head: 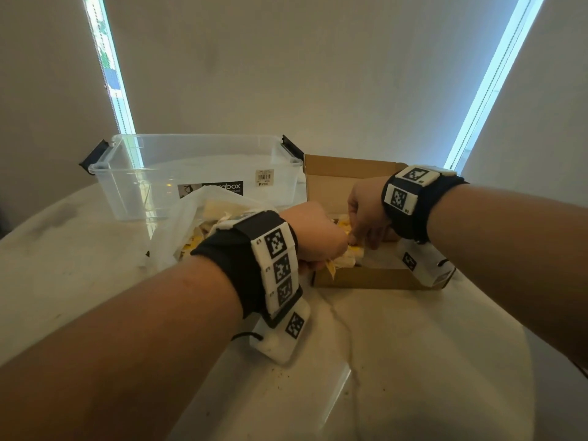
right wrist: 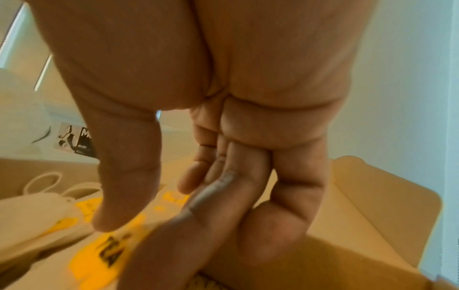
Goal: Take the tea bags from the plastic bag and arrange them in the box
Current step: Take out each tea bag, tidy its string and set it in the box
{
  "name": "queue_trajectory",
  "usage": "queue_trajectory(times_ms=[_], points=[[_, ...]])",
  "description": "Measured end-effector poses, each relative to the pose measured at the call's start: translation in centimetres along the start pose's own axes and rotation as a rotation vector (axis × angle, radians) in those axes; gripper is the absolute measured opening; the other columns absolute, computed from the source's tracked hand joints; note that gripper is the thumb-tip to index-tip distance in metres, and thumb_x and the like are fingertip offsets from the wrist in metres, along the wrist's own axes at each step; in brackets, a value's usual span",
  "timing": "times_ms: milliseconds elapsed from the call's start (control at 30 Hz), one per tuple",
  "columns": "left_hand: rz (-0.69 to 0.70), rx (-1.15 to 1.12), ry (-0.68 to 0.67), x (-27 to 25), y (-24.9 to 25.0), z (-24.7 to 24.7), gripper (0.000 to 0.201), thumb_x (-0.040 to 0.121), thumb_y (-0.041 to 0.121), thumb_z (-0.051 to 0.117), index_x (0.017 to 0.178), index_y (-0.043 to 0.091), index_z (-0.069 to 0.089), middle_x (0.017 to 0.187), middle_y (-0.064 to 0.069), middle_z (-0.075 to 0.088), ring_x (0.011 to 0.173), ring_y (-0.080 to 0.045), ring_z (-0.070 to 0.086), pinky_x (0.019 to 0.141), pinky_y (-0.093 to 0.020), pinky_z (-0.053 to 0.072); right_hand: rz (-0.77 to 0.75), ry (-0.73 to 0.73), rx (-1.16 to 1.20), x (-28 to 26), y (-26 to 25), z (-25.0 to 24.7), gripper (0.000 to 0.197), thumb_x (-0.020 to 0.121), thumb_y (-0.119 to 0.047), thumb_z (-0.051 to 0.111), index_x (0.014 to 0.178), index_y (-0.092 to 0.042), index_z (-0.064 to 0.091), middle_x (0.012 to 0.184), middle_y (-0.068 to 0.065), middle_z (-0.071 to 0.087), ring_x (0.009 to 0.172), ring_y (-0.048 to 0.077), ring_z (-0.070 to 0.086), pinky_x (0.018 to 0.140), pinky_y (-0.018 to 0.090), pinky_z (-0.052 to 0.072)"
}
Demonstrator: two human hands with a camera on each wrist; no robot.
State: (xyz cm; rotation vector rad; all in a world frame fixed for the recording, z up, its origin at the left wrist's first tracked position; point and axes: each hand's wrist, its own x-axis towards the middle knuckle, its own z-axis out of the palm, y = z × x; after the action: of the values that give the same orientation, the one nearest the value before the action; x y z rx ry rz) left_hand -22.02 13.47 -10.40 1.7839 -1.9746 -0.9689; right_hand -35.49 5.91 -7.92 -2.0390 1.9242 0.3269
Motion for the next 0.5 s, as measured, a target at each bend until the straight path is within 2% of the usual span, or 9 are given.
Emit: queue_trajectory(times_ms=[67, 100, 167, 233, 300, 333, 433, 500], points=[[-0.101, -0.188, -0.082, -0.1, 0.1, -0.7, 0.009, 0.092, 0.015, 0.063, 0.093, 0.006, 0.066, 0.058, -0.003, 0.060, 0.045, -0.011, 0.052, 0.038, -0.022, 0.044, -0.006, 0.060, -0.067, -0.3, 0.6, -0.7, 0.032, 0.080, -0.033, 0.083, 0.101, -0.012, 0.074, 0.086, 0.002, 0.079, 0.084, 0.020, 0.076, 0.086, 0.044, 0.061], [-0.145, -0.312, -0.105, -0.2, 0.1, -1.0, 0.014, 0.092, 0.013, 0.062, 0.103, 0.004, 0.065, 0.060, -0.005, 0.061, 0.046, -0.012, 0.052, 0.039, -0.022, 0.042, -0.008, 0.090, -0.065, -0.6, 0.8, -1.2, 0.030, 0.081, -0.032, 0.083, 0.101, -0.012, 0.074, 0.089, 0.003, 0.078, 0.085, 0.021, 0.076, 0.085, 0.044, 0.062], [-0.177, -0.598, -0.091, -0.1, -0.1, -1.5, 0.024, 0.093, 0.008, 0.059, 0.116, 0.003, 0.060, 0.074, -0.010, 0.065, 0.049, -0.011, 0.056, 0.040, -0.019, 0.043, -0.005, 0.136, 0.025, -1.4, 1.3, -2.1, 0.022, 0.084, -0.027, 0.080, 0.097, -0.011, 0.073, 0.088, 0.004, 0.077, 0.077, 0.021, 0.076, 0.080, 0.041, 0.063], [-0.184, -0.864, -0.083, -0.1, -0.1, -1.8, 0.026, 0.094, 0.004, 0.059, 0.120, 0.003, 0.057, 0.091, -0.016, 0.068, 0.054, -0.012, 0.065, 0.041, -0.018, 0.049, -0.018, 0.190, 0.126, -2.5, 1.7, -3.1, 0.018, 0.087, -0.025, 0.077, 0.093, -0.009, 0.072, 0.083, 0.003, 0.077, 0.068, 0.019, 0.076, 0.070, 0.036, 0.062], [-0.171, -1.036, -0.078, -0.1, 0.1, -1.9, 0.024, 0.095, 0.003, 0.058, 0.120, 0.004, 0.057, 0.106, -0.020, 0.068, 0.060, -0.015, 0.071, 0.043, -0.018, 0.052, -0.039, 0.255, 0.242, -3.3, 2.0, -3.8, 0.024, 0.091, -0.033, 0.073, 0.092, -0.009, 0.071, 0.078, 0.002, 0.077, 0.064, 0.017, 0.076, 0.064, 0.032, 0.058], [-0.155, -1.091, -0.070, 0.0, 0.2, -1.9, 0.021, 0.097, 0.004, 0.057, 0.118, 0.004, 0.057, 0.110, -0.021, 0.067, 0.062, -0.016, 0.072, 0.044, -0.018, 0.054, -0.045, 0.265, 0.321, -3.8, 2.0, -4.1, 0.029, 0.092, -0.039, 0.069, 0.092, -0.010, 0.071, 0.078, 0.003, 0.077, 0.064, 0.018, 0.076, 0.064, 0.032, 0.056], [-0.118, -1.207, -0.034, 0.3, 0.6, -1.5, 0.022, 0.099, 0.007, 0.056, 0.121, 0.005, 0.058, 0.114, -0.020, 0.067, 0.072, -0.018, 0.074, 0.046, -0.019, 0.055, -0.063, 0.141, 0.567, -5.2, 1.6, -4.0, 0.045, 0.094, -0.052, 0.061, 0.098, -0.008, 0.072, 0.085, 0.008, 0.078, 0.073, 0.025, 0.075, 0.076, 0.037, 0.057], [-0.109, -1.263, -0.014, 0.6, 0.8, -1.1, 0.027, 0.099, 0.009, 0.057, 0.125, 0.006, 0.060, 0.116, -0.019, 0.068, 0.079, -0.019, 0.074, 0.047, -0.021, 0.055, -0.119, 0.067, 0.587, -6.0, 1.4, -3.6, 0.042, 0.092, -0.049, 0.065, 0.102, -0.008, 0.072, 0.089, 0.008, 0.079, 0.075, 0.026, 0.075, 0.079, 0.040, 0.057]])
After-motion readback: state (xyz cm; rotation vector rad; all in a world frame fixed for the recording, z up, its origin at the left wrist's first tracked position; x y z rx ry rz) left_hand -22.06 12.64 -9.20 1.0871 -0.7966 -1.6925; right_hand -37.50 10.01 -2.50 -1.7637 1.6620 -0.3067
